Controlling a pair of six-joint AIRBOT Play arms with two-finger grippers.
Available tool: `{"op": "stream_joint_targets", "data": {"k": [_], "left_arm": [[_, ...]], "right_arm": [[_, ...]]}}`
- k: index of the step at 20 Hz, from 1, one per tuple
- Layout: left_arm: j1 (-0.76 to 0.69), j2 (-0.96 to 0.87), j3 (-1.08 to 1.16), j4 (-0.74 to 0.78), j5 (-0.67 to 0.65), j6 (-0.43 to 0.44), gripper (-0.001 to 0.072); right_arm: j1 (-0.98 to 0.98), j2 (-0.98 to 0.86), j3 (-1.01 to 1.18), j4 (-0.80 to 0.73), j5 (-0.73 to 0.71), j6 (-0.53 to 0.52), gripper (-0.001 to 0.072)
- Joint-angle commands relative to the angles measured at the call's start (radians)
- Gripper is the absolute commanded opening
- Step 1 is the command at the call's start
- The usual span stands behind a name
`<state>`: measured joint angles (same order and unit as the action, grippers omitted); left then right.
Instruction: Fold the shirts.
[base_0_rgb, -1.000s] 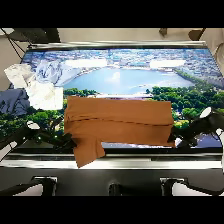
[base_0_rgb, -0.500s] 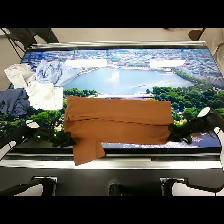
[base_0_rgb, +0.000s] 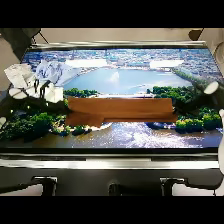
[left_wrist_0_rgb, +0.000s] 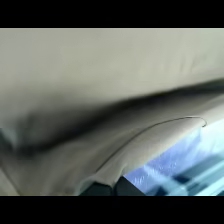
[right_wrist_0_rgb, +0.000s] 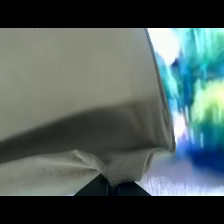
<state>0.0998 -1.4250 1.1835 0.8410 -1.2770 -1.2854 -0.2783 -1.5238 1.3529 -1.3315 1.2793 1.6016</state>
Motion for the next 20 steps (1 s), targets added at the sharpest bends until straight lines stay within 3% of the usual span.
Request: {"op": "stream_joint_targets", "data": {"k": [1, 4, 8, 10, 11, 13, 15, 20], "left_arm": [[0.004, -0.178, 0.229, 0.001, -0.021, -0.051, 0.0039], [0.013, -0.307, 0.305, 0.000, -0.015, -0.088, 0.0038], [-0.003, -0.416, 0.314, 0.000, -0.015, -0.084, 0.0040], [-0.011, -0.438, 0.314, -0.001, -0.016, -0.084, 0.0048], [-0.011, -0.435, 0.315, -0.001, -0.017, -0.084, 0.0162], [0.004, -0.423, 0.336, 0.000, -0.043, -0.084, 0.0585], [0.029, -0.408, 0.377, 0.000, -0.104, -0.068, 0.0609], [0.050, -0.330, 0.425, -0.005, -0.163, -0.065, 0.0607]], "right_arm": [[0.076, -0.115, 0.188, -0.095, -0.099, 0.073, 0.0055], [0.078, -0.218, 0.262, -0.084, -0.109, 0.128, 0.0056], [0.078, -0.303, 0.262, -0.056, -0.083, 0.127, 0.0063], [0.076, -0.322, 0.262, -0.028, -0.083, 0.127, 0.0179], [0.075, -0.317, 0.263, -0.019, -0.085, 0.127, 0.0229], [0.046, -0.288, 0.263, 0.021, -0.068, 0.089, 0.0530], [-0.027, -0.258, 0.263, 0.095, -0.039, 0.011, 0.0638], [-0.223, -0.326, 0.260, 0.330, 0.082, -0.051, 0.0710]]}}
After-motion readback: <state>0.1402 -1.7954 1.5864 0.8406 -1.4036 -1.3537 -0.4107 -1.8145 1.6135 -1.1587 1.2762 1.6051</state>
